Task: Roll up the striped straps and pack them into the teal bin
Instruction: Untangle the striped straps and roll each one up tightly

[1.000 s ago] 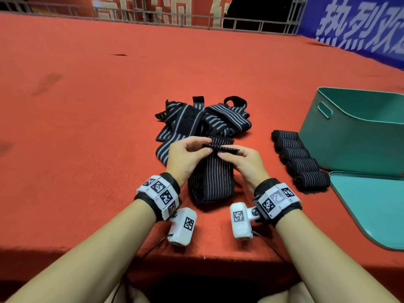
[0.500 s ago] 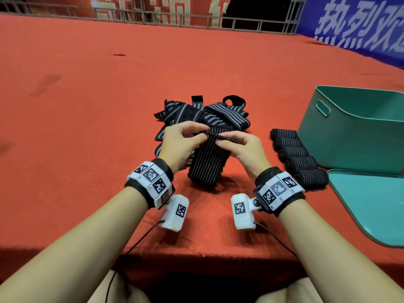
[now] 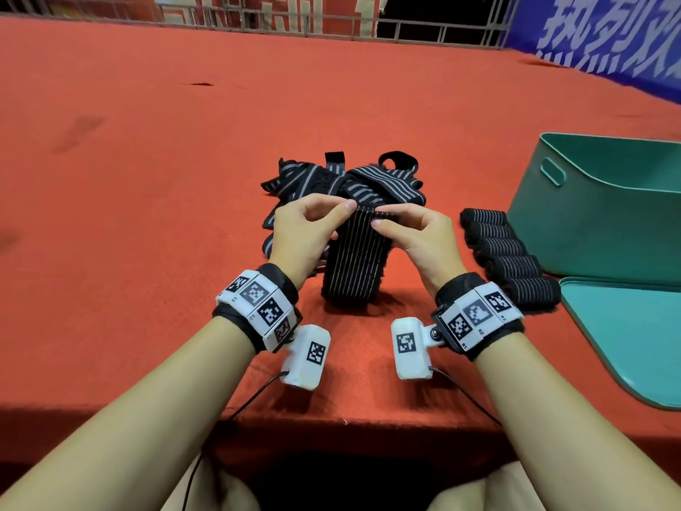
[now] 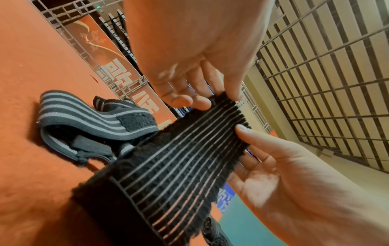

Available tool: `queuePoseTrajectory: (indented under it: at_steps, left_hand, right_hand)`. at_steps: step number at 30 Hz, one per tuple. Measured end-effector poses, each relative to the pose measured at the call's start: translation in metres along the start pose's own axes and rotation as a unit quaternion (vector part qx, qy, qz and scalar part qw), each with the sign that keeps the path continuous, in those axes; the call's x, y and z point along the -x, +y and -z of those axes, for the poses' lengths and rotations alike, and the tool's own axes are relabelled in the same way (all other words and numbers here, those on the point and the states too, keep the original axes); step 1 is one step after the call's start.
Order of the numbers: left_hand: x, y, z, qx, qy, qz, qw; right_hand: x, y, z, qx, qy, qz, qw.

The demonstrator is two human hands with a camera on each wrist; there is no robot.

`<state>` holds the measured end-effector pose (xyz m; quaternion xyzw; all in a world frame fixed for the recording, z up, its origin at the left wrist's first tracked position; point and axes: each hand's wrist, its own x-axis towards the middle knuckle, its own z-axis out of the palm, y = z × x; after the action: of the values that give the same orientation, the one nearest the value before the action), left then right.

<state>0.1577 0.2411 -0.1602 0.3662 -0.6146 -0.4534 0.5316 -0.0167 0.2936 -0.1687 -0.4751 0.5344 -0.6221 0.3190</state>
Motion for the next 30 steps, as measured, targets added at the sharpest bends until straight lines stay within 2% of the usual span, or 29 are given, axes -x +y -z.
queuePoseTrajectory:
  at_steps: [4,9,16,21,30]
  left_hand:
    - [0.002,-0.001,-0.002,0.017,0.032,0.018,0.999]
    - [0.006,0.002,-0.001,0.012,0.029,0.021,0.999]
    - [0.003,0.009,0.005,0.003,0.003,0.039,0.999]
    - [0.002,0.010,0.007,0.020,0.006,0.039,0.999]
    - [0.000,0.008,0.005,0.072,0.027,0.073,0.994]
  right_hand:
    - [0.001,-0.001,-0.002,-0.014,-0.003,0.022,1.000]
    - [0.004,0.001,0.000,0.004,-0.002,0.046,0.999]
    - [0.002,-0.009,0.006,0.014,-0.035,0.035,0.999]
    - [0.000,-0.014,0.009,0.030,-0.087,0.023,0.995]
    - [0.002,-0.012,0.013,0.030,-0.113,-0.007,0.993]
